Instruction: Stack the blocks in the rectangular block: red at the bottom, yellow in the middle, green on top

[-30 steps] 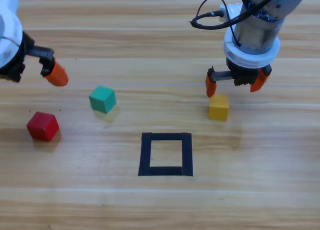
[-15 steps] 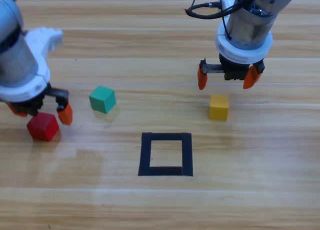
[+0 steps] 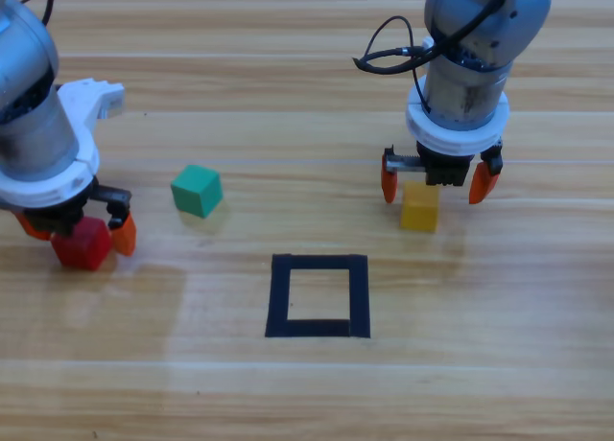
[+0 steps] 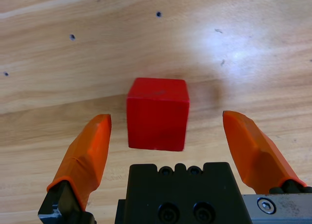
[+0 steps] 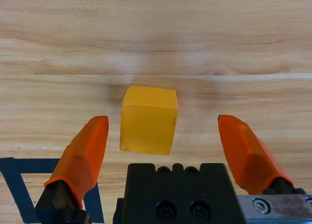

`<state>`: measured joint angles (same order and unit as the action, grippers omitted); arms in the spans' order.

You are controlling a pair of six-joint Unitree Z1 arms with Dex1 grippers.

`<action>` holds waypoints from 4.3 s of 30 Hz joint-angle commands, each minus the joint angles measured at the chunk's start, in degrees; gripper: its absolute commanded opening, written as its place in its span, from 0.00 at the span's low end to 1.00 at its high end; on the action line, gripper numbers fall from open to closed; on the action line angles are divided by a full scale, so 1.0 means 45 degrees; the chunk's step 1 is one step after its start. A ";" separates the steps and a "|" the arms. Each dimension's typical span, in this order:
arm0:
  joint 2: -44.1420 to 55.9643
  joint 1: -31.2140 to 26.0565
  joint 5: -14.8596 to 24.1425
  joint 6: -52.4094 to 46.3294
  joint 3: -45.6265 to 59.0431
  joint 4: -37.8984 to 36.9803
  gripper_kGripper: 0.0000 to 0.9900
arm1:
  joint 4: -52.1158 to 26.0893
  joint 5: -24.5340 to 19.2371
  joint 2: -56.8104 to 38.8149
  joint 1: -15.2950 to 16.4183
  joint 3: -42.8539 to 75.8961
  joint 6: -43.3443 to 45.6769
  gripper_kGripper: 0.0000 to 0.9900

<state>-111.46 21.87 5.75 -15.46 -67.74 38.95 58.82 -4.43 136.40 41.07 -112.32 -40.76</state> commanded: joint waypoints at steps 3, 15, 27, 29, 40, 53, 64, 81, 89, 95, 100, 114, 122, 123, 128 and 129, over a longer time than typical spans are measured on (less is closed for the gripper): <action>-0.0348 -0.0680 -0.0242 0.0448 0.0366 -0.0668 0.91 | 0.0288 0.0222 0.1252 0.0327 -0.0216 -0.0044 0.88; -0.0621 -0.0680 -0.0320 0.0604 0.0815 -0.1312 0.60 | 0.0601 0.0495 0.1037 0.0229 -0.0509 0.0249 0.06; -0.0055 -0.0758 -0.0301 0.0506 0.0600 -0.1488 0.13 | 0.1988 0.0183 -0.2908 0.0288 0.0584 0.0991 0.01; 0.0394 -0.0700 -0.0281 0.0292 0.0561 -0.1488 0.13 | 0.2007 0.0359 -0.3065 0.0288 0.0721 0.1069 0.01; 0.0570 0.4144 -0.0418 -0.0939 -0.1627 0.0133 0.00 | 0.2046 0.1062 -0.3104 0.0288 0.0955 0.1772 0.01; -0.1989 0.7093 0.0090 -0.5763 -0.5377 0.2223 0.00 | 0.2124 0.1296 -0.2928 0.0229 0.0799 0.2436 0.01; -0.2555 0.7171 0.0930 -0.9162 -0.6529 0.3707 0.00 | 0.2242 0.1472 -0.2694 0.0210 0.0526 0.2534 0.01; -0.4098 0.7328 0.1106 -0.9415 -0.7310 0.3805 0.00 | 0.2476 0.1531 -0.2654 0.0112 0.0096 0.2671 0.01; -0.4762 0.7328 0.1125 -0.9396 -0.7779 0.3805 0.00 | 0.2476 0.1531 -0.2615 0.0112 0.0057 0.2788 0.01; -0.4938 0.7328 0.1125 -0.9376 -0.7935 0.3805 0.00 | 0.2476 0.1570 -0.2440 0.0092 -0.0080 0.2827 0.01; -0.5094 0.7386 0.1067 -0.9396 -0.7955 0.3785 0.00 | 0.2476 0.1628 -0.2361 0.0092 -0.0119 0.2808 0.01; -0.5133 0.7406 0.1047 -0.9357 -0.7935 0.3785 0.00 | 0.2476 0.1628 -0.2225 0.0092 -0.0197 0.2847 0.01; -0.5328 0.7425 0.1047 -0.9337 -0.7955 0.3746 0.00 | 0.2476 0.1687 -0.2186 0.0034 -0.0158 0.2866 0.01; -0.5348 0.7425 0.1028 -0.9337 -0.7955 0.3727 0.00 | 0.2476 0.1706 -0.2205 0.0053 -0.0138 0.2866 0.01; -0.5504 0.7425 0.1008 -0.9318 -0.7955 0.3668 0.02 | 0.2476 0.1765 -0.2225 0.0034 -0.0041 0.2866 0.01; -0.5524 0.7425 0.1008 -0.9318 -0.7955 0.3648 0.02 | 0.2476 0.1765 -0.2225 0.0034 0.0018 0.2866 0.01</action>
<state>-132.58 53.54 9.94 -57.48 -103.64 55.81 69.02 2.41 122.59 41.20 -112.66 -28.08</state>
